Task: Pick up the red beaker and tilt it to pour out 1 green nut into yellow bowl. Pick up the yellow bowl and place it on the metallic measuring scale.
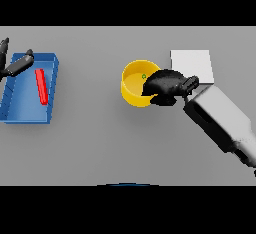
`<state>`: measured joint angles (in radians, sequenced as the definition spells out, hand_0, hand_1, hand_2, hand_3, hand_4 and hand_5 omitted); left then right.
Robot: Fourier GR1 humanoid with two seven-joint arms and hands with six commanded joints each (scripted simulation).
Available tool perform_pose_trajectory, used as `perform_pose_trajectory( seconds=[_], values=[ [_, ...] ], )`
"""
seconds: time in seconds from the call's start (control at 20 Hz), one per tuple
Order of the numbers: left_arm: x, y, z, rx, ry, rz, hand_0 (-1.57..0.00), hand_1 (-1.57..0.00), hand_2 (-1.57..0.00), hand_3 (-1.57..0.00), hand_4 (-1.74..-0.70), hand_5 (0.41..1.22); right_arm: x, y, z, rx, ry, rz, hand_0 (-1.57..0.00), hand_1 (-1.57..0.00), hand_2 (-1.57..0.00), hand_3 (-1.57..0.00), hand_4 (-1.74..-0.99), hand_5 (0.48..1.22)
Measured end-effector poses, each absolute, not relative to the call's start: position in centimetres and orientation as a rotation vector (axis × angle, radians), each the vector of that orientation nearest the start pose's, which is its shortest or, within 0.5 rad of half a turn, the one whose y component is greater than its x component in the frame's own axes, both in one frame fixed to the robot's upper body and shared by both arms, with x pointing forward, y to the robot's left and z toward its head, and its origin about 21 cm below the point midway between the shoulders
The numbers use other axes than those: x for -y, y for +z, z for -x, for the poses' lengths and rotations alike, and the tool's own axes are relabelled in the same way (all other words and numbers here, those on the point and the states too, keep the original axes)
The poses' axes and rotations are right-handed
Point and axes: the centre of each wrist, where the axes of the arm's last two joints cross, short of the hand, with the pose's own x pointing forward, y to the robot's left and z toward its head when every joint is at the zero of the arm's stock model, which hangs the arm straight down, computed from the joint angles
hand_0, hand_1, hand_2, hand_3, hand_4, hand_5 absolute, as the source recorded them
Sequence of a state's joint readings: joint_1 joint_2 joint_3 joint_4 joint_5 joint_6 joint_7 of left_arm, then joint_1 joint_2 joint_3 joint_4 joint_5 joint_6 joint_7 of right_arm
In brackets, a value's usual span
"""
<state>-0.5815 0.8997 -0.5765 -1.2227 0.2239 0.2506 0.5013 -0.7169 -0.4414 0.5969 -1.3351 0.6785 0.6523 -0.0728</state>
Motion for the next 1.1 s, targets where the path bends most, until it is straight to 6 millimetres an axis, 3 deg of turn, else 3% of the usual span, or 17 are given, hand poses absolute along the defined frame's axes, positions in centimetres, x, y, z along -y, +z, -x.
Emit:
perform_pose_trajectory(
  seconds=[0.1, 0.4, 0.5, 0.65, 0.85, 1.1],
  values=[
    [-32.5, 11.8, -35.0, 1.096, -0.538, -0.736, 0.0, 0.0, 0.0, 0.0, -0.8, 0.723, 14.3, 13.5, -35.6, 1.215, 1.997, 0.373, -1.56, -1.56, -1.55, -1.29, -1.723, 1.219],
    [-33.0, 12.3, -35.1, 1.101, -0.538, -0.749, 0.0, 0.0, 0.0, 0.0, -0.8, 0.73, 16.5, 15.2, -34.8, 1.234, 1.981, 0.415, -1.57, -1.57, -1.57, -1.26, -1.719, 1.22],
    [-33.0, 12.5, -34.9, 1.116, -0.534, -0.742, 0.0, 0.0, 0.0, 0.0, -0.81, 0.741, 17.3, 16.0, -35.8, 1.244, 1.959, 0.484, -1.57, -1.57, -1.57, -1.33, -1.72, 1.221],
    [-33.2, 11.8, -34.5, 1.092, -0.54, -0.752, 0.0, 0.0, 0.0, 0.0, -0.8, 0.734, 19.3, 17.0, -37.2, 1.235, 1.901, 0.569, -1.57, -1.57, -1.57, -1.26, -1.719, 1.221],
    [-32.6, 13.0, -34.6, 1.084, -0.531, -0.76, 0.0, 0.0, 0.0, 0.0, -0.82, 0.75, 21.8, 16.2, -39.1, 1.204, 1.797, 0.624, -1.57, -1.57, -1.57, -1.21, -1.72, 1.221],
    [-32.3, 12.9, -34.3, 1.063, -0.52, -0.76, 0.0, 0.0, 0.0, 0.0, -0.83, 0.774, 24.8, 14.7, -40.6, 1.162, 1.712, 0.652, -1.57, -1.57, -1.57, -1.17, -1.72, 1.221]
  ],
)
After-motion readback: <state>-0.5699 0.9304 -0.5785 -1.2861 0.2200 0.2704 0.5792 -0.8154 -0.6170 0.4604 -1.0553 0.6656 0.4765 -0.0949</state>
